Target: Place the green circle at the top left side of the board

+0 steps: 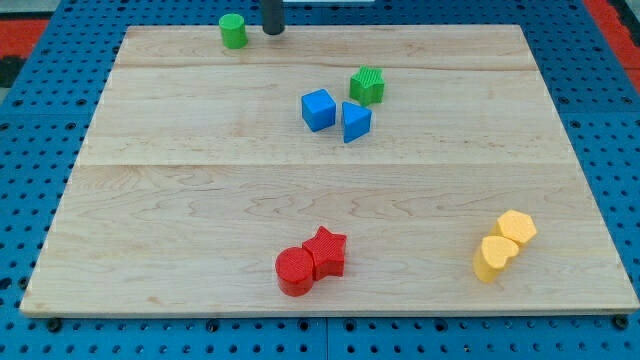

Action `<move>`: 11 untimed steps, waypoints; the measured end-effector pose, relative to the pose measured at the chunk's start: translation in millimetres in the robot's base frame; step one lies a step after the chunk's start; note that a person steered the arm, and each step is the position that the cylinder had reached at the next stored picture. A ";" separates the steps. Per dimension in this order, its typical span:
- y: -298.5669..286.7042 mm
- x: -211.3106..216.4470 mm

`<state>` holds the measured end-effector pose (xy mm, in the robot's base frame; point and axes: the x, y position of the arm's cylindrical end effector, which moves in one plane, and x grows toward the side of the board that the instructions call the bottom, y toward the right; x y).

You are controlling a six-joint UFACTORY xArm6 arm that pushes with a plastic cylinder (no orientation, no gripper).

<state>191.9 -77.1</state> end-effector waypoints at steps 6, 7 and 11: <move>-115.4 36.2; -106.1 46.9; 13.7 38.7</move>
